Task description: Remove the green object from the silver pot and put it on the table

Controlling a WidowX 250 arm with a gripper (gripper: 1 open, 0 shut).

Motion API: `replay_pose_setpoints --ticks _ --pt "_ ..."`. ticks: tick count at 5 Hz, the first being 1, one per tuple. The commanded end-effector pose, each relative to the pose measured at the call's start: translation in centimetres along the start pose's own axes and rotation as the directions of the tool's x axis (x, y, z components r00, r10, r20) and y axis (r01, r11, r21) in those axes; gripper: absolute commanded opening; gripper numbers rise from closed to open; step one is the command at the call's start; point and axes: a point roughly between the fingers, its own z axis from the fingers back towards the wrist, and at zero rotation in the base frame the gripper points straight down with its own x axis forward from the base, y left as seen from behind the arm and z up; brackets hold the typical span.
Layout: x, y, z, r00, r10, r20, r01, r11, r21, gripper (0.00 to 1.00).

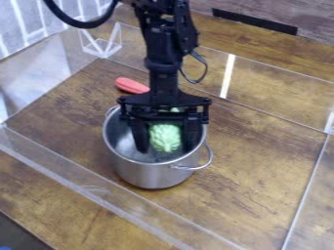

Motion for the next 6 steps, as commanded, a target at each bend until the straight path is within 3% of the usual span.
replay_pose_setpoints --ticks 1,3,4,5,6 --pt "0.5 -0.7 2.8 0.999 -0.004 0.049 0.006 0.999 -0.035 0.00" --pt "0.6 -0.4 4.4 0.999 0.011 0.047 -0.010 0.999 -0.037 0.00" --pt "0.9 -1.4 6.0 0.998 -0.037 0.059 0.039 0.999 -0.035 0.00" --pt "1.1 -3.8 8.8 0.989 -0.117 0.092 0.120 0.992 -0.033 0.00" --pt "1.0 -7.6 9.9 0.963 -0.248 0.105 0.253 0.967 -0.038 0.00"
